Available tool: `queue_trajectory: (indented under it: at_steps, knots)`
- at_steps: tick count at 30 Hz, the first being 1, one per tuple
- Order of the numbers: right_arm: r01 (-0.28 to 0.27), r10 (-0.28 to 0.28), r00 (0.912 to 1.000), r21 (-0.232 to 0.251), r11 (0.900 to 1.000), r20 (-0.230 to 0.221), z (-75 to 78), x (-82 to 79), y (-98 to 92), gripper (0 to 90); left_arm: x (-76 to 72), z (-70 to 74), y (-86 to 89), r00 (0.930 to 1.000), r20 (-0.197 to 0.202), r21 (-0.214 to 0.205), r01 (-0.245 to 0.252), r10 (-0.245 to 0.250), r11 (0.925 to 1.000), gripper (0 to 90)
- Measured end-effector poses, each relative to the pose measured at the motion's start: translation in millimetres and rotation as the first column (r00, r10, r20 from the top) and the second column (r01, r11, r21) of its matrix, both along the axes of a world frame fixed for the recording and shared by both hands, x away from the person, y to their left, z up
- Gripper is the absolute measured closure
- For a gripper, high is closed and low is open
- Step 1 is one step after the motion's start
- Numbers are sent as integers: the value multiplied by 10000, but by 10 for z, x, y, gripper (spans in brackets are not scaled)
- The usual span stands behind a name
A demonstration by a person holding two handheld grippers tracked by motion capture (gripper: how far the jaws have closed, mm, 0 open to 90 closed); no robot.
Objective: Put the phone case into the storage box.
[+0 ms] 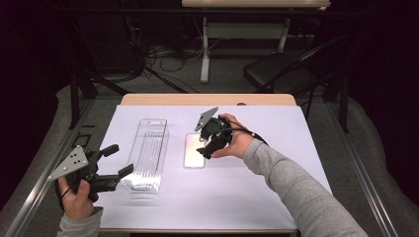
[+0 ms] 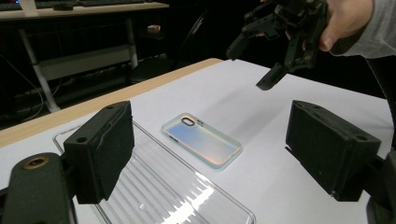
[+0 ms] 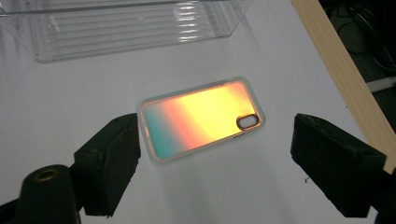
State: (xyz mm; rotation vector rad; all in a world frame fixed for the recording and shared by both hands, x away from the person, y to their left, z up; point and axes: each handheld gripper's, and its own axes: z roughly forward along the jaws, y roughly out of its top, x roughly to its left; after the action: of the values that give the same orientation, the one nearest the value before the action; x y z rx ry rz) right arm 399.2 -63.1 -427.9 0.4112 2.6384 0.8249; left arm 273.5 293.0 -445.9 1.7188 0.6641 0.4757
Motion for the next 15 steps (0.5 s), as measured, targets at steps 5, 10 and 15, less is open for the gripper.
queue_trajectory:
  at_steps: [5,10,15]
  knots:
    - [154,-157,9998,-187,9997,-158,-120,113,59,161,-2,2,5,10000,2,-9,-41,41,10000,156]
    - [252,-266,9991,-410,9988,-342,-249,213,97,167,1,0,6,10000,-14,24,-14,14,10000,156]
    - [252,-281,9986,-630,9977,-454,-354,283,137,183,6,-8,-4,10000,-34,-2,2,-2,10000,156]
